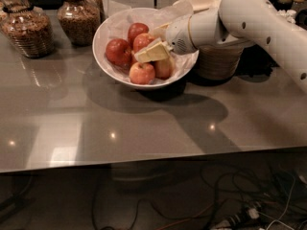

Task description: Pick apple from white bowl

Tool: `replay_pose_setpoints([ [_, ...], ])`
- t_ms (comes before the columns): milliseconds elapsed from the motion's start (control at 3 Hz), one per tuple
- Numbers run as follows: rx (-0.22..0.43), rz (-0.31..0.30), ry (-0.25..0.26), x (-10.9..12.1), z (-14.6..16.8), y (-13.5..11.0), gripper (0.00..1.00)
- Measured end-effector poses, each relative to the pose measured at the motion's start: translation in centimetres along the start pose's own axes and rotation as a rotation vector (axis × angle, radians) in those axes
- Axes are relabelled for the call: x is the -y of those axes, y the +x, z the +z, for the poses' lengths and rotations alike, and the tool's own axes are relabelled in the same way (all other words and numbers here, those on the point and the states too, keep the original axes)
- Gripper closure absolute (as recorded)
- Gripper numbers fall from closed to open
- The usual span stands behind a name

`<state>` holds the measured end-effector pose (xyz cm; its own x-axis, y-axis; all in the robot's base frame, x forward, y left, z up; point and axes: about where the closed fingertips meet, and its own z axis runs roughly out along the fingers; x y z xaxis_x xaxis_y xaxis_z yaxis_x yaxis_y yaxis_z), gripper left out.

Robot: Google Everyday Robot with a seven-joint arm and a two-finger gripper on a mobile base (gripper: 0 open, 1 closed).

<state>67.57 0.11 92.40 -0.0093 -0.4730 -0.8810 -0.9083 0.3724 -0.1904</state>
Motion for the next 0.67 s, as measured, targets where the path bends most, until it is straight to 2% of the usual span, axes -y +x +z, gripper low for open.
replay_pose_setpoints([
  [667, -0.002, 0.002, -0.005, 0.01, 0.07, 0.1, 0.85],
])
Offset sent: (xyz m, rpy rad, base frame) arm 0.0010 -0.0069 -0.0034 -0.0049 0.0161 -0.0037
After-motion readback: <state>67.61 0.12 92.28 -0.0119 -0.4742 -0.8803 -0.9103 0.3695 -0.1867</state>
